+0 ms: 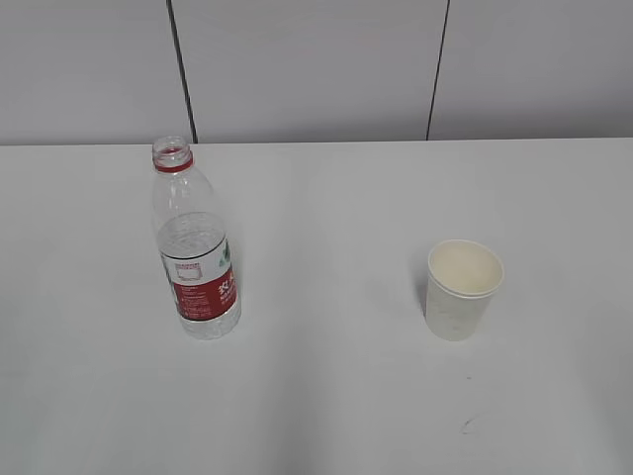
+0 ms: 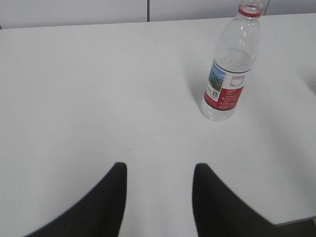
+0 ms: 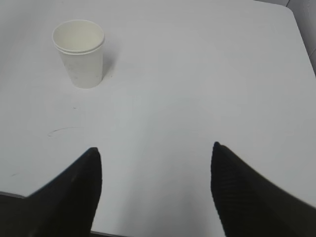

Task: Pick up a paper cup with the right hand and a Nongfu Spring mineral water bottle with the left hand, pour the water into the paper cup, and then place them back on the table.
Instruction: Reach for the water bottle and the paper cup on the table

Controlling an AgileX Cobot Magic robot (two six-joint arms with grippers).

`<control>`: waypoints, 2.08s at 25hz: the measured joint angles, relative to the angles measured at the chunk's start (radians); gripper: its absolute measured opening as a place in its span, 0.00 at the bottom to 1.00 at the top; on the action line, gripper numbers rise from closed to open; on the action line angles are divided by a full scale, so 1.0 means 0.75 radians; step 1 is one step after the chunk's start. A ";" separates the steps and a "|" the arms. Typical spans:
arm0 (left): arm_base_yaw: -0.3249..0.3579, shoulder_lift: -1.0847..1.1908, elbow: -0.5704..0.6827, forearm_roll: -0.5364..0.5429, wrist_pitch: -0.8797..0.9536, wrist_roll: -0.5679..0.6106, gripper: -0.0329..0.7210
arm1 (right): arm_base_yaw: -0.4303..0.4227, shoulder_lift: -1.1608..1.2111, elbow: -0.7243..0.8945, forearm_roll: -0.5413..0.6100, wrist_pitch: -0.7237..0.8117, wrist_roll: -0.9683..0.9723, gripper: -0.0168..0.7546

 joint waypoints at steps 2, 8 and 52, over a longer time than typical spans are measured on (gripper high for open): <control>0.000 0.000 0.000 0.000 0.000 0.000 0.41 | 0.000 0.000 0.000 0.000 0.000 0.000 0.68; 0.000 0.000 0.000 0.000 0.000 0.000 0.41 | 0.000 0.000 0.000 0.000 0.000 0.000 0.68; -0.255 1.498 0.174 0.040 -2.165 0.014 0.34 | -0.002 1.394 -0.053 0.087 -1.853 0.008 0.68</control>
